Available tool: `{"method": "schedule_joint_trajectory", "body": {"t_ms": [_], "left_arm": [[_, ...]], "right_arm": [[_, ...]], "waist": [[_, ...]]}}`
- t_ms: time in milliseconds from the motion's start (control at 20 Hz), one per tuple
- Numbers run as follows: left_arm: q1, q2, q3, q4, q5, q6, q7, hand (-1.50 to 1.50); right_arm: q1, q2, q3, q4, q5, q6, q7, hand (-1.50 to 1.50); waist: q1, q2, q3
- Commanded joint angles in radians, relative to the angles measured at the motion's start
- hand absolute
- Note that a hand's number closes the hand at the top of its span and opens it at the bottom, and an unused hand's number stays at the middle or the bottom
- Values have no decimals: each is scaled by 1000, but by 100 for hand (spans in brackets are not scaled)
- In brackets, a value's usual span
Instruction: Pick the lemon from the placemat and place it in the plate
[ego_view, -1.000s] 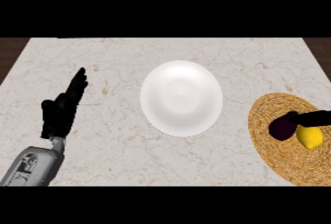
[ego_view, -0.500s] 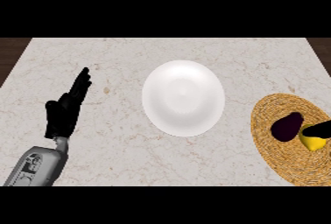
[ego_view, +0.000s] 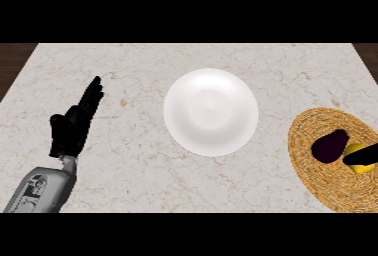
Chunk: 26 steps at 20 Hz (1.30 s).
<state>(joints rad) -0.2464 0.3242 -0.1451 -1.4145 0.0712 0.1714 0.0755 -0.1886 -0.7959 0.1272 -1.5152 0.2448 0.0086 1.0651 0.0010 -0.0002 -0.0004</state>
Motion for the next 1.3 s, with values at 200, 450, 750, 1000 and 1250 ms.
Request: {"method": "schedule_joint_trajectory", "body": {"t_ms": [200,450,750,1000,1250], "left_arm": [[69,14,37,-66,-7,-50,0,0],[19,-65,39,10,-57,-34,-28,0],[6,-44,92,-34,-60,-89,42,0],[24,-59,112,-68,-77,-95,51,0],[-32,-108,112,-13,-134,-77,66,0]], "right_arm": [[-4,79,-21,190,42,56,-57,-150],[-21,150,-35,255,114,60,-99,-150],[-17,193,-101,383,162,57,-209,-150],[13,219,-96,341,259,15,-226,150],[5,219,-135,307,308,62,-212,150]], "waist": [[7,0,1],[1,1,0],[2,1,1],[3,0,1],[-3,0,0]]}}
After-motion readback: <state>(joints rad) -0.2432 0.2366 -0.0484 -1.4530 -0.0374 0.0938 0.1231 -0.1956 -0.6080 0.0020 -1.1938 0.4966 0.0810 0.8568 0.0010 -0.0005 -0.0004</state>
